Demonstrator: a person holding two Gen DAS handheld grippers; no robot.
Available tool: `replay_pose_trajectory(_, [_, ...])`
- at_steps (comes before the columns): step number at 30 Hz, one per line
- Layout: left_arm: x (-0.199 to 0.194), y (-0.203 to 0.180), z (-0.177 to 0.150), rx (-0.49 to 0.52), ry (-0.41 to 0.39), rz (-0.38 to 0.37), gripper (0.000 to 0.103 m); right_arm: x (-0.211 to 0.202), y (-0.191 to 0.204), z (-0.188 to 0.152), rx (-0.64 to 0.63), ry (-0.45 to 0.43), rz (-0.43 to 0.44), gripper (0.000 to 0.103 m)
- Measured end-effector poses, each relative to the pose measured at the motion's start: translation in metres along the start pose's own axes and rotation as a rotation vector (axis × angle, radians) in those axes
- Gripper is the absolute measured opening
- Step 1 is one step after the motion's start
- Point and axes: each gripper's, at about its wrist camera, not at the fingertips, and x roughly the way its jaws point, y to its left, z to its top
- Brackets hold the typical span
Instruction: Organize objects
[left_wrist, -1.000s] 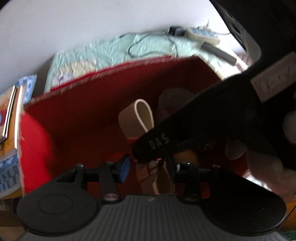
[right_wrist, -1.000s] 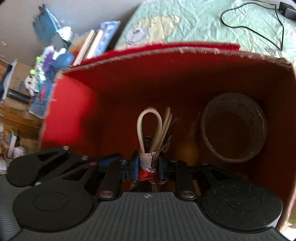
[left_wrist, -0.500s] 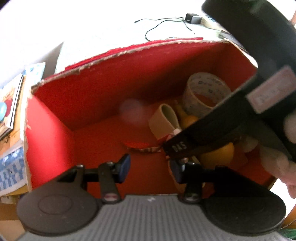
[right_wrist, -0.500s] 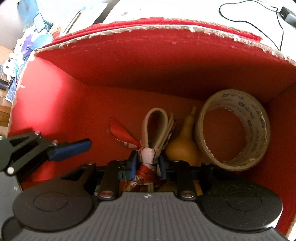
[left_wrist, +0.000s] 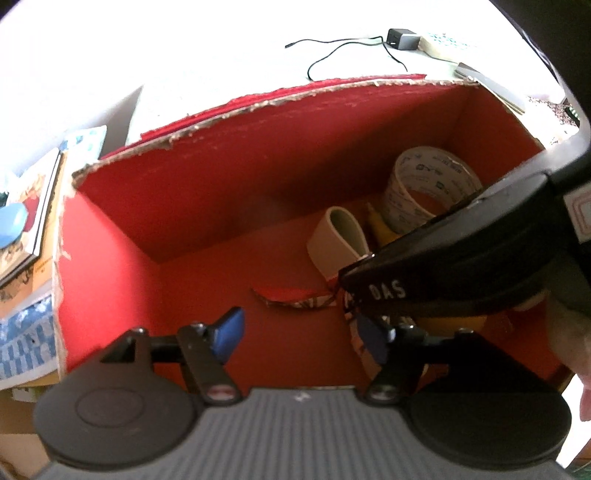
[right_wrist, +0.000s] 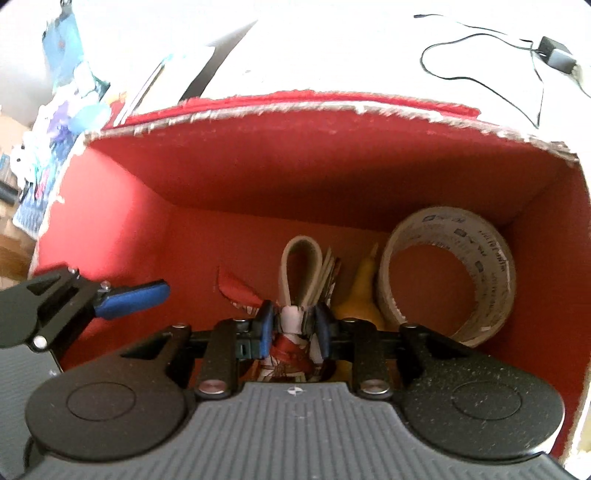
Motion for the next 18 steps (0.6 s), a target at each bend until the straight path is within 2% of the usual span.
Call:
replay_pose_trajectory(4, [-0.001, -0.003, 0.002, 0.017, -0.003, 0.017, 0.074, -0.008, -0.002, -0.002, 0.014, -0.051, -0.008, 0.026])
replay_pose_trajectory(11, [-0.002, -0.003, 0.000, 0.020, -0.010, 0.039, 0.075, -0.021, -0.023, -0.004, 0.115, -0.128, 0.009, 0.026])
replay_pose_trajectory(18, [-0.003, -0.006, -0.001, 0.028, -0.023, 0.058, 0.076, -0.019, -0.012, -0.012, 0.141, -0.173, 0.015, 0.026])
